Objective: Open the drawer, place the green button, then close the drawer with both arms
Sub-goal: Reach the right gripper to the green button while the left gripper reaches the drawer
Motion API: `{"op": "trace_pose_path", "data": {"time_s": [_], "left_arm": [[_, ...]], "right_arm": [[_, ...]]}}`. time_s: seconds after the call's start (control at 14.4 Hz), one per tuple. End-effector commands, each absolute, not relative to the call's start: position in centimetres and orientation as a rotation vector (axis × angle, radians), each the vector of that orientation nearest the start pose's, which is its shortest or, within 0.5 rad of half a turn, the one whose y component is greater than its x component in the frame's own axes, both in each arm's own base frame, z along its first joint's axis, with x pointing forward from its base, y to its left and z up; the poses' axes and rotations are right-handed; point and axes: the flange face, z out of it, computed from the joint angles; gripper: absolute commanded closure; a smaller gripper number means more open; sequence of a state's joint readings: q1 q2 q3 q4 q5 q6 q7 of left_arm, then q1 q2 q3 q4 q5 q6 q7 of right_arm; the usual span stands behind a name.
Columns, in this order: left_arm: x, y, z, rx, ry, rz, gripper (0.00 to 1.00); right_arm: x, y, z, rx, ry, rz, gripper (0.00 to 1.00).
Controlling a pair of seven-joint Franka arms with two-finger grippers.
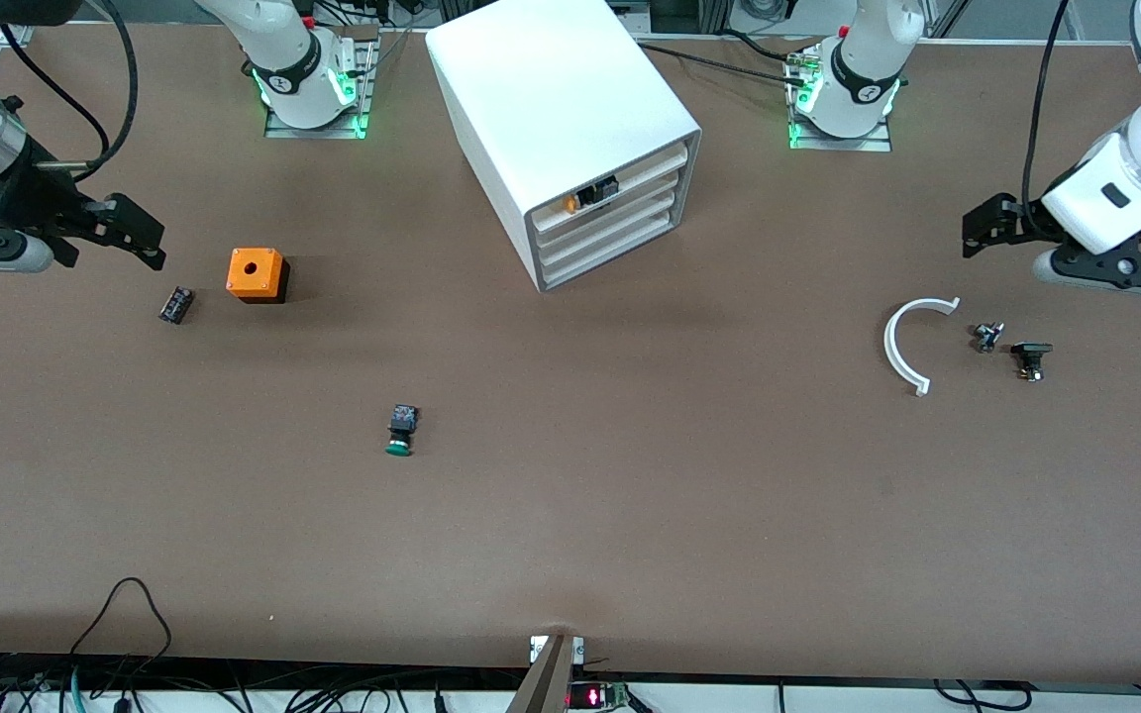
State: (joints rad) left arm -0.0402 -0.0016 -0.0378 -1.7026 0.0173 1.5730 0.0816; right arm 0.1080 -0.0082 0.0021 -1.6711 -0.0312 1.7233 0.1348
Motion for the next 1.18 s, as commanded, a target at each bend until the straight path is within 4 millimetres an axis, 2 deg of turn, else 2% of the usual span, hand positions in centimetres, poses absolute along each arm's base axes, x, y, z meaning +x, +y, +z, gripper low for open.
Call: {"op": "trace_pose_path", "data": {"time_s": [0.0, 0.14, 0.28, 0.42, 0.62, 0.76, 0.9, 0.97, 1.11], "left_arm": [[53.6, -7.3, 55.1, -3.107, 0.342, 0.365, 0.00], [53.0, -9.5, 53.3, -3.125, 0.404, 0.494, 0.00], [53.6, -11.1, 50.9, -3.227, 0.445, 0.607, 0.01], [54.0, -12.6, 49.4, -3.329, 0.491, 0.676, 0.01], [55.6, -14.3, 45.3, -3.531, 0.545, 0.810, 0.01], [55.6, -14.8, 40.8, -3.638, 0.606, 0.873, 0.01], [54.5, -15.6, 35.4, -3.757, 0.705, 0.749, 0.01], [53.3, -16.1, 32.4, -3.827, 0.753, 0.690, 0.01], [51.0, -17.0, 27.8, -3.939, 0.828, 0.640, 0.02]], "right_arm": [[56.5, 6.9, 57.6, -3.134, -0.013, -0.038, 0.00], [57.0, 8.5, 56.3, -3.107, -0.044, -0.005, 0.00], [57.9, 9.4, 54.7, -3.105, -0.054, -0.004, 0.00], [59.0, 10.5, 53.0, -3.102, -0.056, -0.017, 0.00], [60.5, 12.0, 50.4, -3.081, -0.070, -0.040, 0.00], [61.3, 12.6, 48.9, -3.073, -0.073, -0.057, 0.00], [62.1, 13.6, 47.2, -3.069, -0.057, -0.071, 0.00], [62.3, 14.5, 46.3, -3.069, -0.041, -0.067, 0.00], [62.7, 15.8, 44.9, -3.066, -0.040, -0.079, 0.00]]}}
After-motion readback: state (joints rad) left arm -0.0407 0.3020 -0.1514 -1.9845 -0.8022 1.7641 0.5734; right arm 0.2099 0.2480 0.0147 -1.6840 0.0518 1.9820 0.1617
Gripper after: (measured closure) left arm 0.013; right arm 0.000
